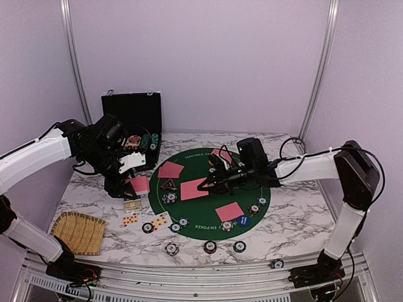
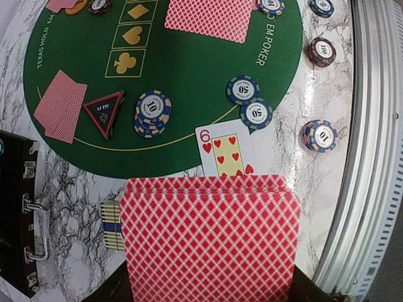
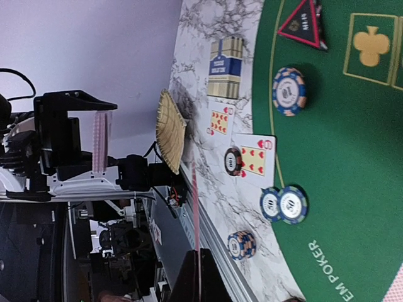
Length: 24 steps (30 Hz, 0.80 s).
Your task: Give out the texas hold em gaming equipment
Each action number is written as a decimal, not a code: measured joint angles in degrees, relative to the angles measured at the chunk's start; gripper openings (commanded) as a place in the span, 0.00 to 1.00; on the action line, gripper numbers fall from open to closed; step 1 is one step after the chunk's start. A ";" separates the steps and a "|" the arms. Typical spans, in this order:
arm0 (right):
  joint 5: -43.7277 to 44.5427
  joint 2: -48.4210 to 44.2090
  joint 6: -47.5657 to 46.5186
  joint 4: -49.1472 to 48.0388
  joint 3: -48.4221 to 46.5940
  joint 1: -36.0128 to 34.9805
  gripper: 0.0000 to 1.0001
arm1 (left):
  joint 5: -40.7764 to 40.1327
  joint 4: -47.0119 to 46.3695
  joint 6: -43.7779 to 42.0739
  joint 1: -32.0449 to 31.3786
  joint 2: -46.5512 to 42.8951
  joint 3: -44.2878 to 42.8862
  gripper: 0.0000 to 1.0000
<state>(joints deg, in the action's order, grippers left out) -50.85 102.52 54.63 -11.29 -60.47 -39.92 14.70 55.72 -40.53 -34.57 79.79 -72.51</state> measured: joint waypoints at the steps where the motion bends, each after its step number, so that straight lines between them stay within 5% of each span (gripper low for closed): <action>1: 0.04 -0.57 -1.11 1.09 1.16 1.01 0.00 | 0.02 0.00 0.02 0.00 -0.02 0.00 0.00; 11: 5.25 -1.38 -14.38 16.55 7.10 7.28 0.00 | 0.02 0.00 0.00 0.00 0.00 0.00 0.00; 24: 16.98 1.86 -27.32 32.52 -0.74 8.68 0.06 | 0.02 0.02 -0.09 0.00 -0.02 0.00 0.00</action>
<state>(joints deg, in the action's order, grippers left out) -33.87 104.38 27.31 21.23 -61.21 -31.24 14.72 55.75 -40.62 -34.57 79.77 -72.51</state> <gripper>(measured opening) 0.016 0.654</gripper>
